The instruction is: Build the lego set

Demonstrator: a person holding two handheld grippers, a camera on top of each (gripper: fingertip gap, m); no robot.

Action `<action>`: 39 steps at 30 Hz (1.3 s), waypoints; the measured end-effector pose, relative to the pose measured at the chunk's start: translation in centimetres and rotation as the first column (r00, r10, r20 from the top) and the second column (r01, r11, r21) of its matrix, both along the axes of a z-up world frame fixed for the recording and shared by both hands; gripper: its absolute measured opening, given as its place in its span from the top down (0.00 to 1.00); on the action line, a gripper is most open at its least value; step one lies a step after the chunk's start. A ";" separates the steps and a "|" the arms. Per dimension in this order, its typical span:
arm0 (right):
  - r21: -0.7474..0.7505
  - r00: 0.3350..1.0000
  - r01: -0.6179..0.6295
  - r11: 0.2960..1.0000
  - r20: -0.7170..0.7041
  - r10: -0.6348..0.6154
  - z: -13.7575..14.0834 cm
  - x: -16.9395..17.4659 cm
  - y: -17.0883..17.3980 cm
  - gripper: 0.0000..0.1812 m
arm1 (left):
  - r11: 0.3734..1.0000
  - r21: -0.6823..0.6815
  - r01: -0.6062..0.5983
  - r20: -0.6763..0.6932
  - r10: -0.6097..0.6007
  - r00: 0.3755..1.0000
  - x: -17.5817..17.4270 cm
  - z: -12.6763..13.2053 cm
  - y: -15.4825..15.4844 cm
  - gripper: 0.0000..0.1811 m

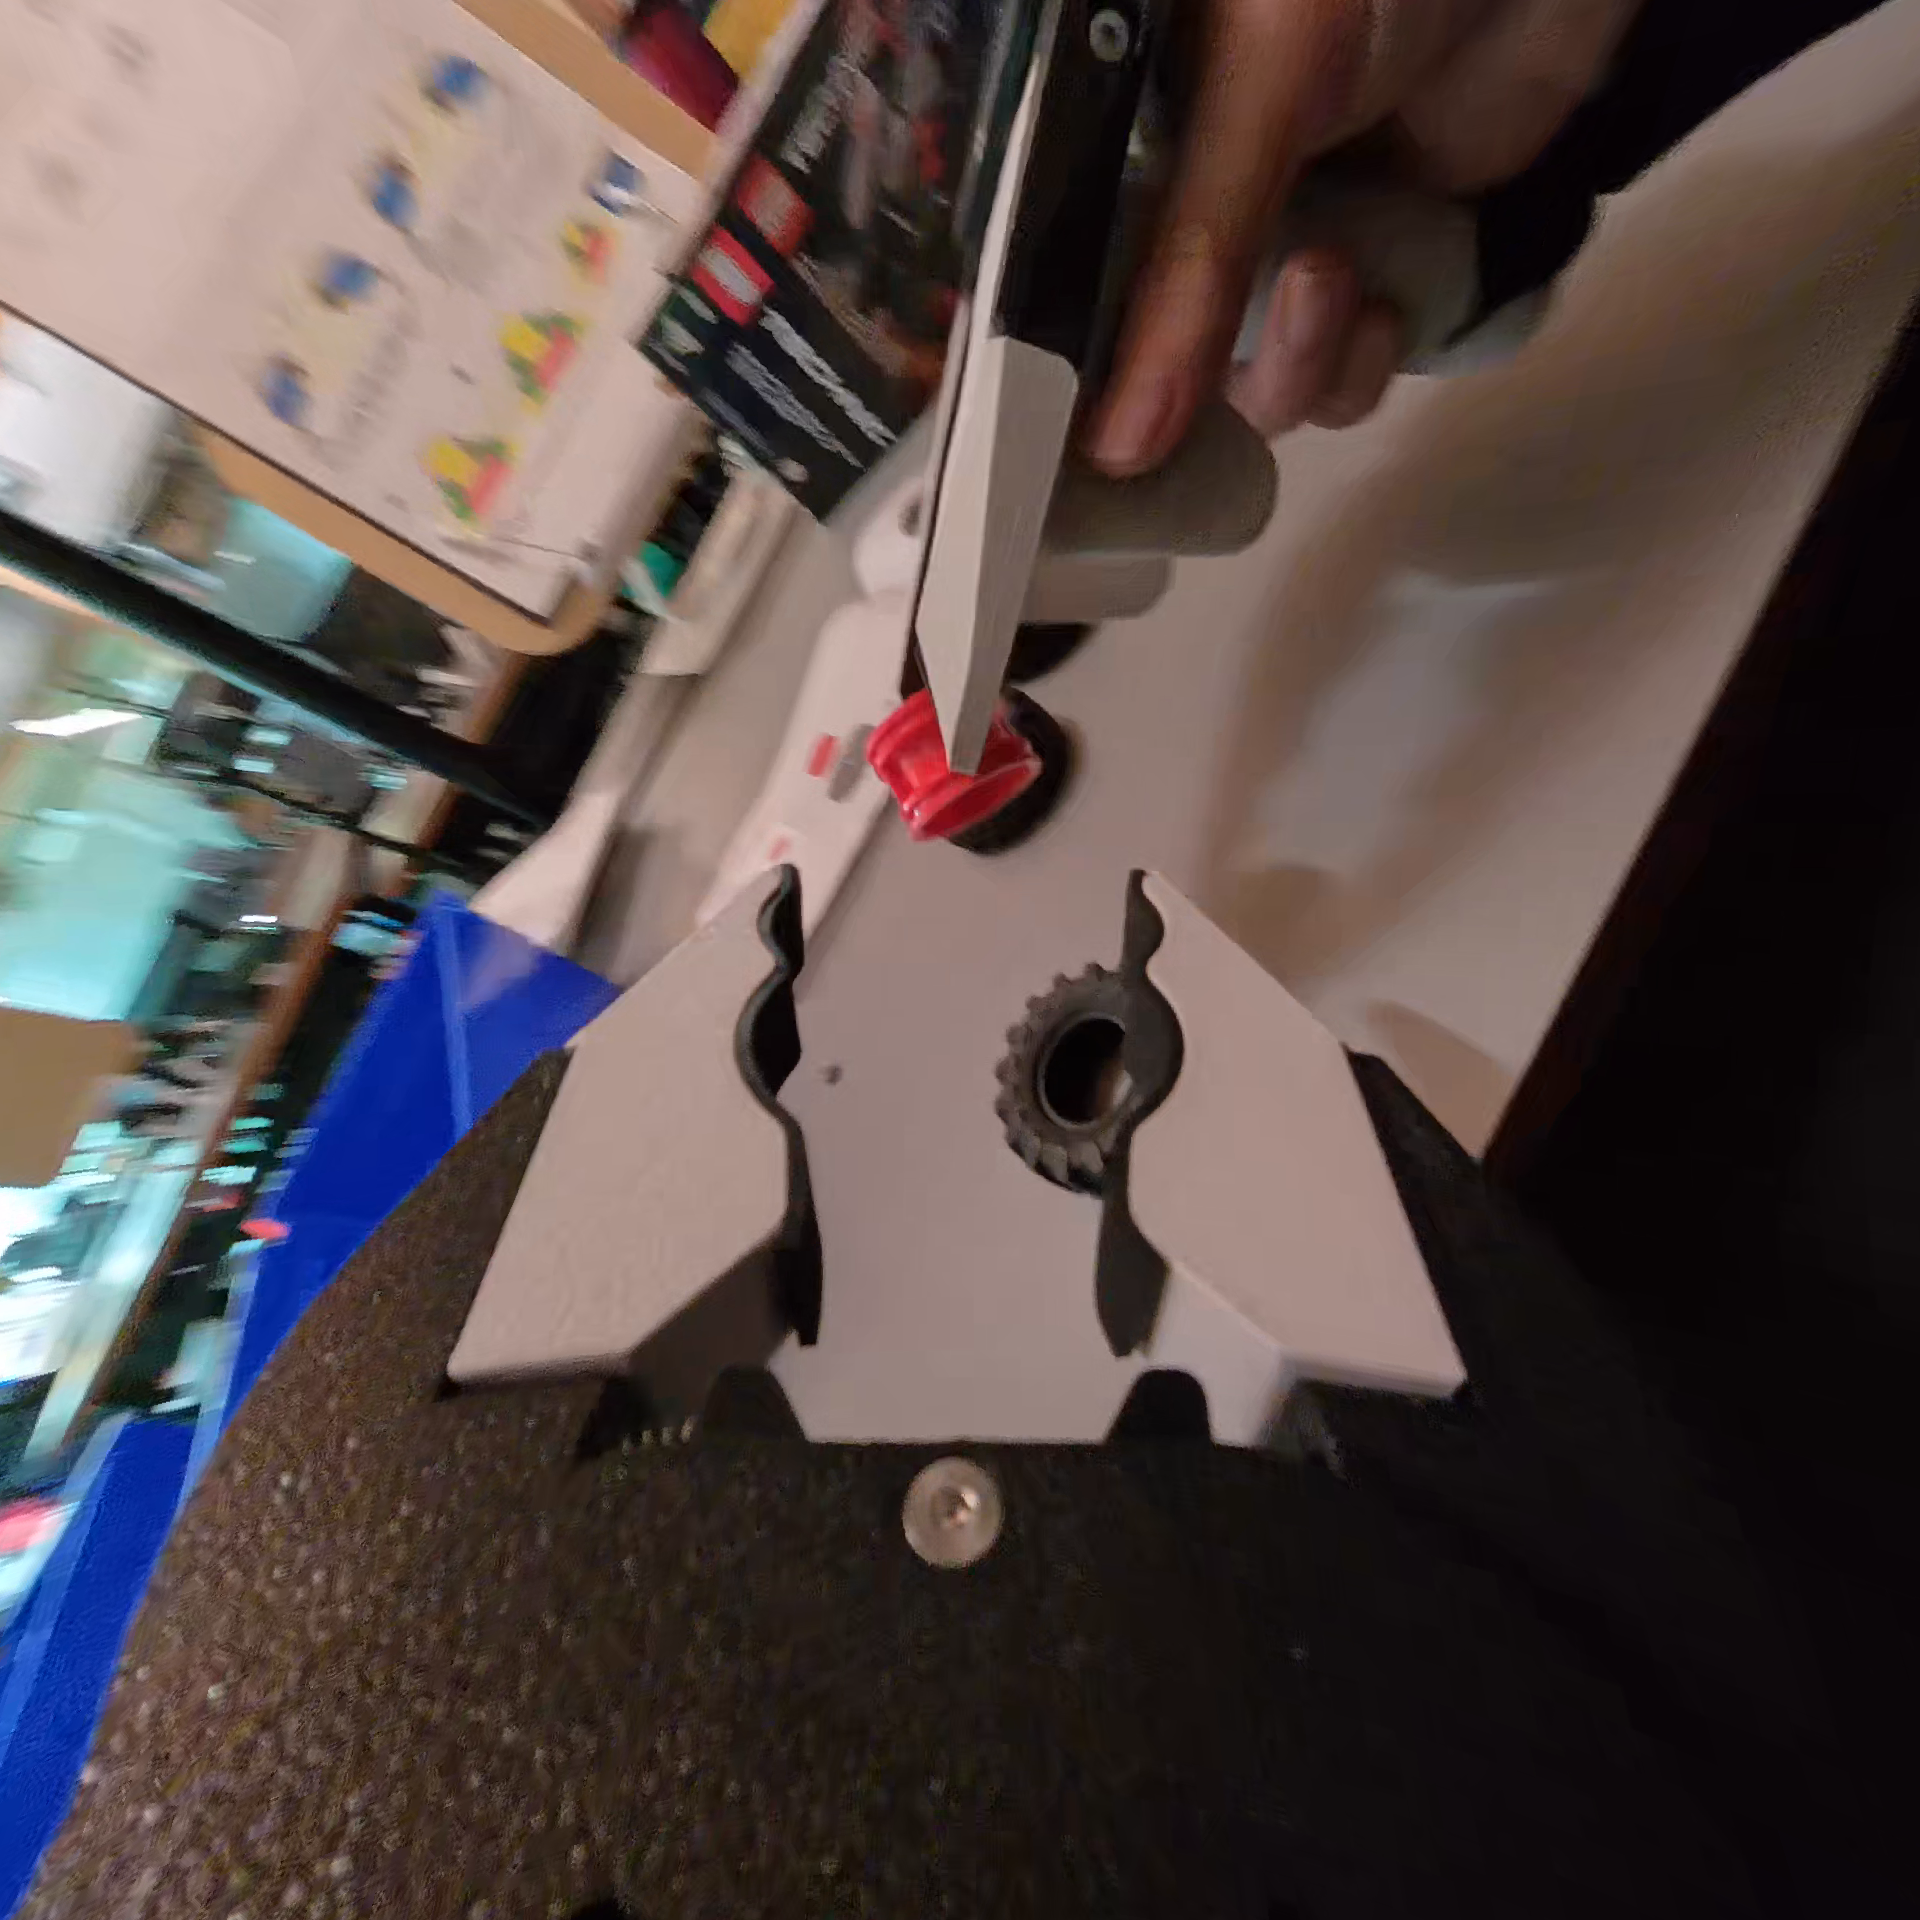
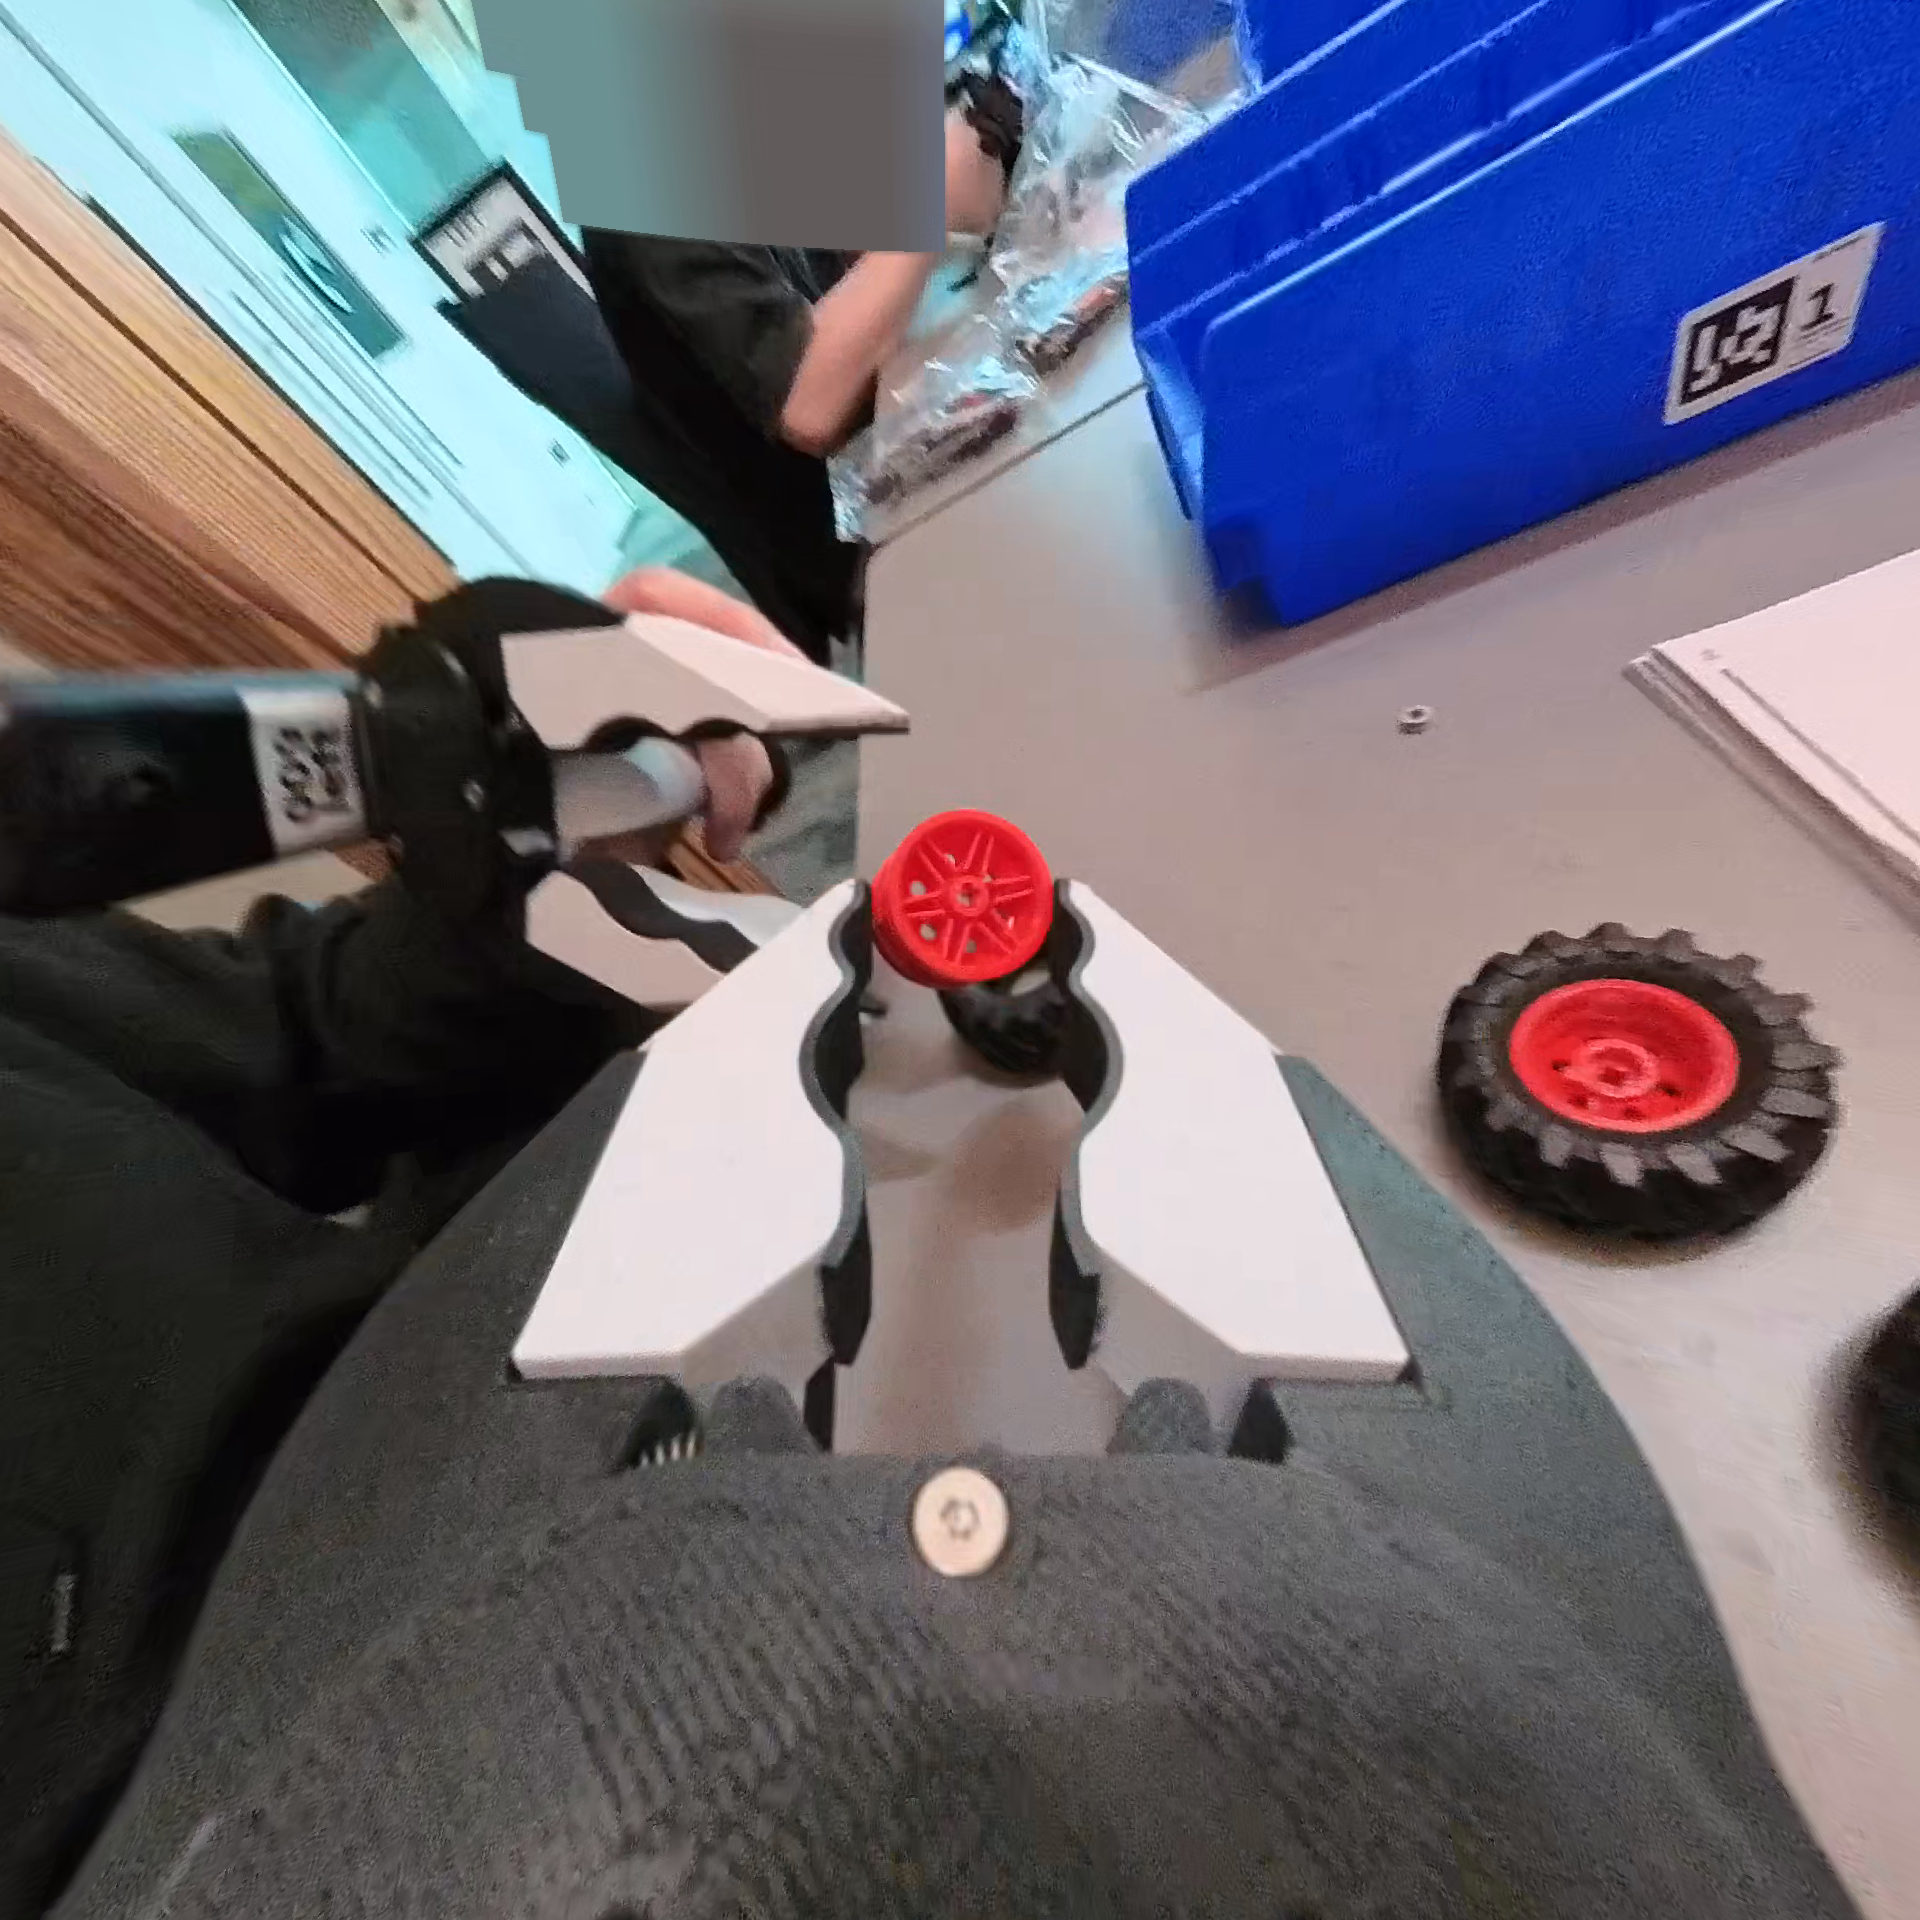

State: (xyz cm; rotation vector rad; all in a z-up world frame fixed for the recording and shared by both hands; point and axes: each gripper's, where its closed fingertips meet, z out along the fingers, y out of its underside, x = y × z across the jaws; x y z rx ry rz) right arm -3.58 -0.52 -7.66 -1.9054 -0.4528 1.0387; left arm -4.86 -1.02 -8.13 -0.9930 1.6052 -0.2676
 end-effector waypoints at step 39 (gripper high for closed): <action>0.185 0.703 -0.245 0.952 0.710 0.043 -6.6 -2.7 2.6 0.69 | 0.747 -0.499 -0.439 -0.401 0.249 0.881 -6.1 -6.4 8.6 0.83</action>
